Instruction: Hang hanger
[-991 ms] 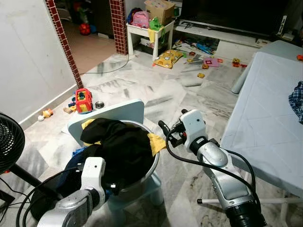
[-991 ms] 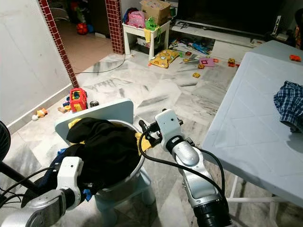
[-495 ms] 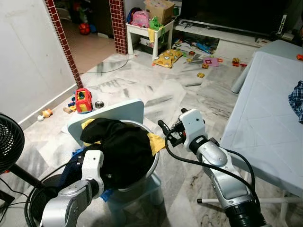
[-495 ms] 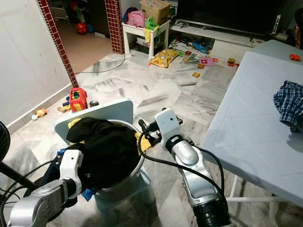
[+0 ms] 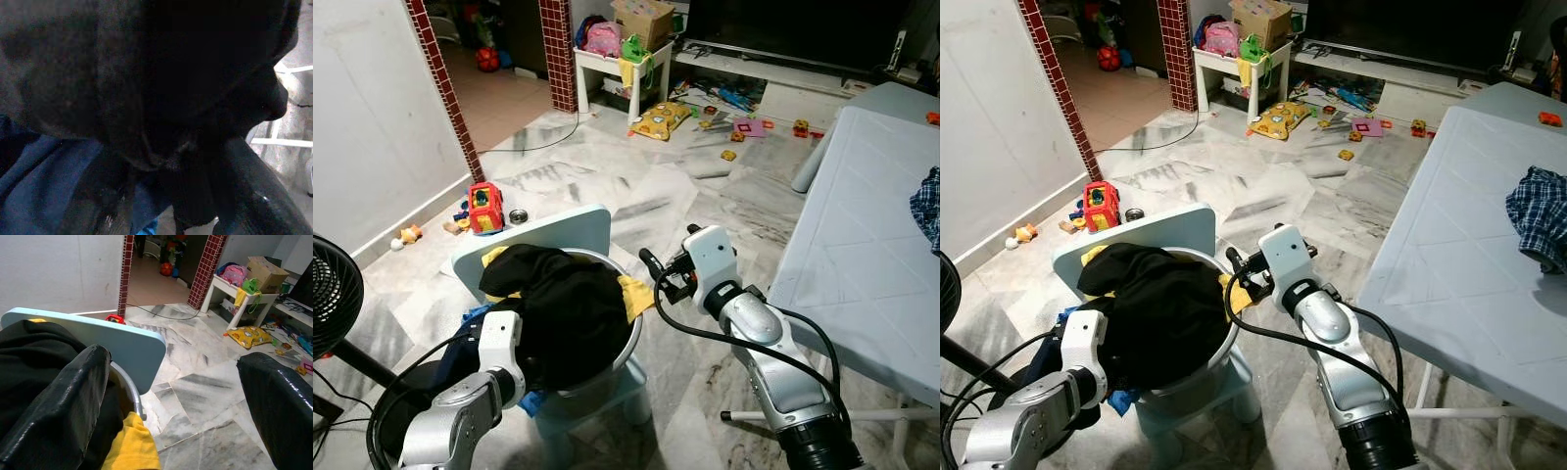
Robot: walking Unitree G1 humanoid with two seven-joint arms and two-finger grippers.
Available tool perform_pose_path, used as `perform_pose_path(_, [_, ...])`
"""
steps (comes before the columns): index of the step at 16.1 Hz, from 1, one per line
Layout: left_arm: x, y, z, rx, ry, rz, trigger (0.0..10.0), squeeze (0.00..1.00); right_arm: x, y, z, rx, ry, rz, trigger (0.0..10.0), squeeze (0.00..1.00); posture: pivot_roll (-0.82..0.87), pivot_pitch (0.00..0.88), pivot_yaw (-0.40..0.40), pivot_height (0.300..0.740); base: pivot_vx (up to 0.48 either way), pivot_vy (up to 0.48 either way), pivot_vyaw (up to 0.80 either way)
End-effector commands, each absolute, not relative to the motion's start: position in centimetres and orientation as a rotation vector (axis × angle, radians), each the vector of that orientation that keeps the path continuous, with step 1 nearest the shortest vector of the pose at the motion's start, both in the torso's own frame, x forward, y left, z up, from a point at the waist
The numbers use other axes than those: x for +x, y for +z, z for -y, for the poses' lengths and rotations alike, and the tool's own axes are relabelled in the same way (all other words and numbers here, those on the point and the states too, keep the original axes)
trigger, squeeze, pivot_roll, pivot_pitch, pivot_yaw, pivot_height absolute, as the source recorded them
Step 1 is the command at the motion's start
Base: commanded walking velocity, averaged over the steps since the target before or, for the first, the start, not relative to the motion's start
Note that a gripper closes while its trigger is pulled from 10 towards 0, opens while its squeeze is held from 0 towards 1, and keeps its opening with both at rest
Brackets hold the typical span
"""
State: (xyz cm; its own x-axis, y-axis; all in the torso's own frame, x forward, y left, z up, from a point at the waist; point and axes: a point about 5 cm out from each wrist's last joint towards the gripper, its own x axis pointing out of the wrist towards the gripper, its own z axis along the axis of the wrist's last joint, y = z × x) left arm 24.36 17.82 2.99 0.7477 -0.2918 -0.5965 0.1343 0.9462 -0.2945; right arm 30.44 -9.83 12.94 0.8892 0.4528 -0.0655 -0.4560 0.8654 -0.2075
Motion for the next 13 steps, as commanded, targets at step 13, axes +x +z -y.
perform_pose_path(13, [27.0, 8.4, -17.7, -0.303, -0.118, -0.406, 0.0, 0.0, 26.9, 10.5, 9.9, -0.284, 0.956, -0.204, 10.0, 0.0, -0.11, 0.048, -0.004, 0.74, 0.0, 0.0, 0.0])
